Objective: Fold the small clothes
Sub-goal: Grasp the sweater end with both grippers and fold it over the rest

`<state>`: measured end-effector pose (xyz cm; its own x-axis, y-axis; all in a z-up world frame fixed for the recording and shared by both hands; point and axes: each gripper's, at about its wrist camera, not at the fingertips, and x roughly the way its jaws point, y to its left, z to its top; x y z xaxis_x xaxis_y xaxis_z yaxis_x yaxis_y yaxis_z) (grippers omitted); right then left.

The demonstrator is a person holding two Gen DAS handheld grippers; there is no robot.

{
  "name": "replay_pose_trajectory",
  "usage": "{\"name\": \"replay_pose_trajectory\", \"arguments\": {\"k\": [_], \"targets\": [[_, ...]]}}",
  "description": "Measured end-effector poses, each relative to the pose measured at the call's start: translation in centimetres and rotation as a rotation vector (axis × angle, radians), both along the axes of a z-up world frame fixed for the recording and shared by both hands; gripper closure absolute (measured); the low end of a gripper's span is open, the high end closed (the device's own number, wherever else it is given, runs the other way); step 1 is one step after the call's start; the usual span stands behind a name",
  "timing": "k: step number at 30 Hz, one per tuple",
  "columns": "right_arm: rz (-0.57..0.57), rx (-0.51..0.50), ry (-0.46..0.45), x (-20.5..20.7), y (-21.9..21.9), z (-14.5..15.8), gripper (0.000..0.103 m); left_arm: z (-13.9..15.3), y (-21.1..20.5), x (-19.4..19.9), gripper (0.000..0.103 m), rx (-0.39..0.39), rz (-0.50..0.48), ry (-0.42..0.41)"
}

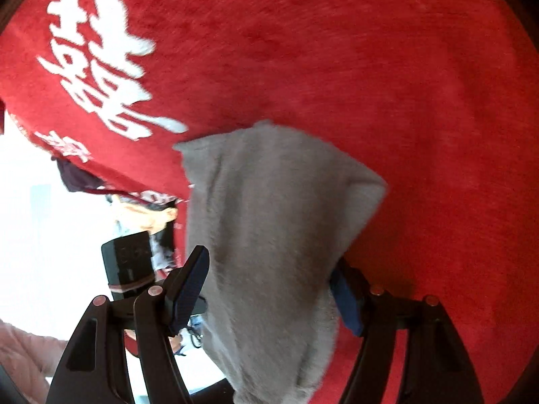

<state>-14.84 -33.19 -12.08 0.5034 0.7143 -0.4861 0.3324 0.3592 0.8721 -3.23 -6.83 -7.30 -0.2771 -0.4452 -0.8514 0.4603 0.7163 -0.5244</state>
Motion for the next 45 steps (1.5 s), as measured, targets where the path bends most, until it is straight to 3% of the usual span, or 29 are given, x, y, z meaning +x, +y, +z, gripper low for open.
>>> {"name": "replay_pose_trajectory", "arguments": {"k": [8, 9, 11, 13, 16, 20, 26, 32, 39, 45], "targets": [[-0.009, 0.026, 0.025, 0.6, 0.6, -0.9, 0.031, -0.1, 0.3, -0.7, 0.001, 0.018, -0.058, -0.067], [-0.013, 0.019, 0.042, 0.5, 0.4, -0.9, 0.034, 0.0, 0.4, -0.7, 0.004, 0.025, -0.044, -0.072], [-0.015, -0.029, 0.095, 0.6, 0.3, -0.7, 0.054, 0.2, 0.4, -0.7, 0.013, 0.032, -0.023, -0.091], [-0.03, -0.034, 0.108, 0.3, 0.3, -0.4, 0.062, 0.7, 1.0, -0.6, 0.03, 0.015, -0.017, -0.103], [-0.057, -0.037, 0.099, 0.3, 0.8, 0.4, 0.065, 1.5, 1.8, -0.3, 0.047, -0.019, -0.025, -0.102], [-0.109, 0.011, 0.08, -0.1, 1.4, 1.8, 0.065, 2.6, 3.0, 0.0, 0.053, -0.066, -0.03, -0.089], [-0.116, 0.024, 0.058, -0.4, 2.8, 5.0, 0.065, 5.1, 5.9, 0.1, 0.053, -0.156, -0.013, -0.063], [-0.113, 0.049, 0.033, 0.0, 6.2, 8.2, 0.065, 8.5, 9.5, -0.3, 0.053, -0.198, -0.019, -0.077], [-0.095, 0.093, 0.054, -0.1, 12.1, 10.0, 0.065, 11.0, 14.8, -0.1, 0.053, -0.185, -0.026, -0.078], [-0.066, 0.118, 0.09, 0.6, 18.7, 9.1, 0.065, 10.6, 19.4, -0.3, 0.053, -0.126, -0.012, -0.075]]}}
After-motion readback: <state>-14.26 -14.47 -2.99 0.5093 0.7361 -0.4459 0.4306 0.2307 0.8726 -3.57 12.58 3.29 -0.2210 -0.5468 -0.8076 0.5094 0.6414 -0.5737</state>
